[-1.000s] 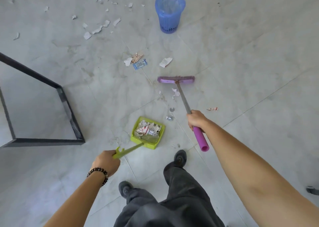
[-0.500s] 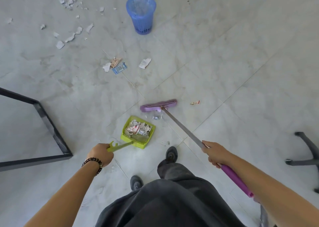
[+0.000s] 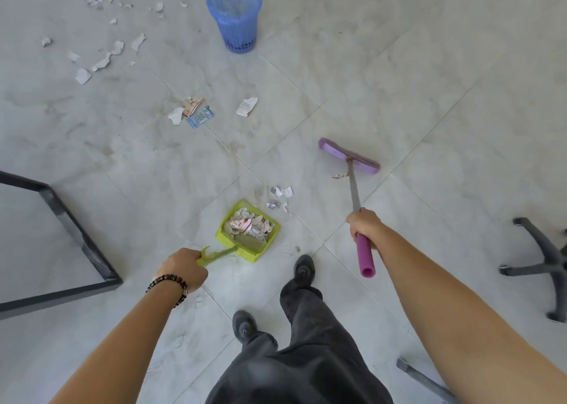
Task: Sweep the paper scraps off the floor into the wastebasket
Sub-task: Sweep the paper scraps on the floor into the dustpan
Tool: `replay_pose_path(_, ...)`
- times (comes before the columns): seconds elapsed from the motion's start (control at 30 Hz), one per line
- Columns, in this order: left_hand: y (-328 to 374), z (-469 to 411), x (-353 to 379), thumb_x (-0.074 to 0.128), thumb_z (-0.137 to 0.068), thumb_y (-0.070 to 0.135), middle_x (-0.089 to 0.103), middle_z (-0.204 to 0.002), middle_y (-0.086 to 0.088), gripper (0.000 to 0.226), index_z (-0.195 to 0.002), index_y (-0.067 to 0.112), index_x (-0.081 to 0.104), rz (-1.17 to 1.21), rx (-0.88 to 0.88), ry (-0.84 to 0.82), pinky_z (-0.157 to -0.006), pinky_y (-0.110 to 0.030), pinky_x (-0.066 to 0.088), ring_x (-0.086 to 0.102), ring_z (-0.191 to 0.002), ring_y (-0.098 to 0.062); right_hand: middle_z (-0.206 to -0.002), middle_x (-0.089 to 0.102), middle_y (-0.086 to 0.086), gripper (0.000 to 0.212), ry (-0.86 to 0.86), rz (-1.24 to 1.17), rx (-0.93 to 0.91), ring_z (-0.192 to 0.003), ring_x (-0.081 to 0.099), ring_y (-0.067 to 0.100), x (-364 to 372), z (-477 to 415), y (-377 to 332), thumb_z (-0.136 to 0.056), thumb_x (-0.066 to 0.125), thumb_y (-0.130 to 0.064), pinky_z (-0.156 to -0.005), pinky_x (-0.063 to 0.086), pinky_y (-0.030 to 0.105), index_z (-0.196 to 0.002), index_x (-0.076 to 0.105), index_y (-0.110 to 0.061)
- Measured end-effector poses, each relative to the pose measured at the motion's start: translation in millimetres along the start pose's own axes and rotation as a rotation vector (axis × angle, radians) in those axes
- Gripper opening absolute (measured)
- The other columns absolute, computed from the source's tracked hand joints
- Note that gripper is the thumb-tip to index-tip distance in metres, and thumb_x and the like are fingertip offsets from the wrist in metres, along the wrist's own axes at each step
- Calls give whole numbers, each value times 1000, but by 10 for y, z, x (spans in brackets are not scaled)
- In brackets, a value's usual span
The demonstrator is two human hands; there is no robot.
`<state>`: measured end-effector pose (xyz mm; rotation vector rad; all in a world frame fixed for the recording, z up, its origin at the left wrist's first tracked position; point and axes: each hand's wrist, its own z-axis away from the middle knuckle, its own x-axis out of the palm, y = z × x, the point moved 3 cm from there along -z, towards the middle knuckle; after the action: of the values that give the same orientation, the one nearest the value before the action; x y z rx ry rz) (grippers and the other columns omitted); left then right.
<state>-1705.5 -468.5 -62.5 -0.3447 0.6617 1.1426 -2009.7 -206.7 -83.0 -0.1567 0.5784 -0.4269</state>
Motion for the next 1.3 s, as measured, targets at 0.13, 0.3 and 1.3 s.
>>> replay_pose_path(0.13,-121,22,-32,48,-76,9,60,-68,0,19,-67,24,58,4,-16,-4,-48,-20,38,55,-57,-17,-89,58,16,41,-82,-63,54,-59,53,20,441,137,63,-75,42,10,-44,41,23,-113,50,-1)
replay_pose_path(0.3,-212,123,111,48,-75,7,60,-70,1,20,-76,22,61,8,-46,-2,-49,-21,41,56,-59,-17,-87,50,6,58,-211,17,38,-56,52,17,954,772,292,-83,38,8,-39,41,22,-137,36,-12)
replay_pose_path(1.3,-763,375,432,46,-75,10,61,-78,3,28,-92,22,64,18,-36,0,-58,-23,47,59,-69,-18,-66,48,10,57,-368,-126,36,-40,43,14,1540,1545,390,-75,38,7,-37,37,21,-128,46,-10)
